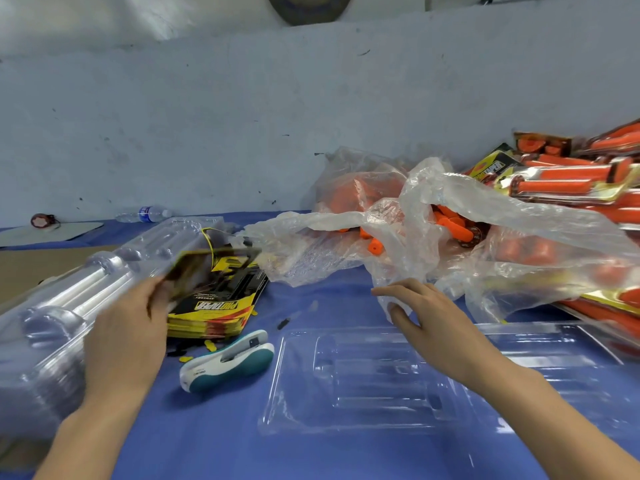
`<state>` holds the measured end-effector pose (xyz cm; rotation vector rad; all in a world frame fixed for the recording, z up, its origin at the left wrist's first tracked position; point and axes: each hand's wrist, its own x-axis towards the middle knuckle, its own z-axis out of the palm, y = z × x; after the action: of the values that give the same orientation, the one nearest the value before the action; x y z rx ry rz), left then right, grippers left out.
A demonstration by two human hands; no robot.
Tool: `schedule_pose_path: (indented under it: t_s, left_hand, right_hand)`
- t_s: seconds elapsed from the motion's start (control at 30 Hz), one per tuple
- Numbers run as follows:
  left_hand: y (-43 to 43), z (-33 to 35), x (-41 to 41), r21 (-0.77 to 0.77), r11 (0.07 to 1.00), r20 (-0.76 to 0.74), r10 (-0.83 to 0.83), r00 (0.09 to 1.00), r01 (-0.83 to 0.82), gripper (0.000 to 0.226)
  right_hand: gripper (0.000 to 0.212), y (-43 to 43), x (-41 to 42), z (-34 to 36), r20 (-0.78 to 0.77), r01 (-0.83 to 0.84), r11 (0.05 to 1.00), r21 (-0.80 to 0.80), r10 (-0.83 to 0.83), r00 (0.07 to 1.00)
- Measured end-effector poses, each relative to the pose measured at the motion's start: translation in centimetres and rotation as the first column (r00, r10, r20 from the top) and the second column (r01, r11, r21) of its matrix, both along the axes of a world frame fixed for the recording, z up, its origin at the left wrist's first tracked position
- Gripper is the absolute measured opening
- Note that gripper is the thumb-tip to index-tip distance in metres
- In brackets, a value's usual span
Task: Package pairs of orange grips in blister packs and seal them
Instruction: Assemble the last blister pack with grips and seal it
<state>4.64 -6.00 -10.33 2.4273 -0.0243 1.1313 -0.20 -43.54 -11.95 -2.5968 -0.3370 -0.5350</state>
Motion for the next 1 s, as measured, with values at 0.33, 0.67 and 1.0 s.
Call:
schedule_pose_path:
  t_s: [0.33, 0.67, 1.0]
  left_hand:
    - [-3.0, 2.2, -2.7, -0.242, 0.964, 0.259, -0.041, 0.965, 0.106, 0.042]
    - [-4.8, -1.7, -0.5, 0.350, 0.902, -0.017, -0.263, 0.965, 0.252, 0.019]
    - [-3.4, -2.0, -0.8, 0.249, 0.931, -0.165, -0.230, 0.959, 0.266, 0.020]
  right_hand:
    - [0.035, 1.7, -1.1, 2.1, -0.005, -0.077, 0.841, 0.535, 0.095, 0.995]
    - [0.038, 10.4, 1.7, 1.2, -0.234, -0.059, 0.699, 0.713, 0.316, 0.920]
    - [0.031, 16.8, 4.4, 0.4, -0.374, 0.205, 0.394, 0.896, 0.419, 0.827]
